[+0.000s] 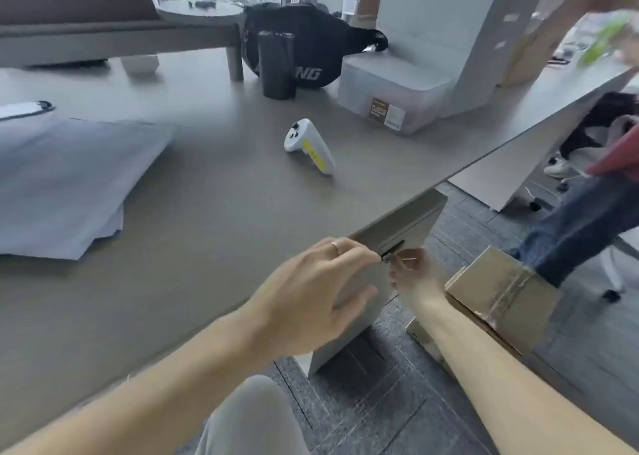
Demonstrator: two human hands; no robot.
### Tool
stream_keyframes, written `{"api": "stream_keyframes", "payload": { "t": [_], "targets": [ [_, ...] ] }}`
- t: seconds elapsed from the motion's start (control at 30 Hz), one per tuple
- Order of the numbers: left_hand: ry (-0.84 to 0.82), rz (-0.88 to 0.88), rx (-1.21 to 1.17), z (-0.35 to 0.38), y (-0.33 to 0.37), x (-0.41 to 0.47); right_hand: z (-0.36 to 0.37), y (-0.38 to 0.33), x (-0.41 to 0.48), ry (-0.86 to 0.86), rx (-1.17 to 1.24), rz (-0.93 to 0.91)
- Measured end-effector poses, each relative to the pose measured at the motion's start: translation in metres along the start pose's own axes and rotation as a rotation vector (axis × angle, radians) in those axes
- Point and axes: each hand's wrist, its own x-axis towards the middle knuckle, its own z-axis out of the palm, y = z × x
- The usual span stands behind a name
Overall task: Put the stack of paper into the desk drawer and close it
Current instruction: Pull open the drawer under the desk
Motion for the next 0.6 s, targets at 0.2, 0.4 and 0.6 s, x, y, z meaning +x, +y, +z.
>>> {"api": "stream_keyframes", "payload": {
  "t": [0.2,0.4,0.6],
  "targets": [
    [-0.055,-0.432,-0.017,0.071,-0.018,-0.002,0.016,0.007,0.014,-0.163,0.222,0.234],
    [-0.032,-0.43,0.08,0.098,-0.021,0.0,0.02,0.011,0.024,-0.124,0.32,0.201],
    [-0.039,-0.461,0.073,0.097,-0.006,0.005,0.009,0.025,0.011,-0.08,0.327,0.158]
  ]
}}
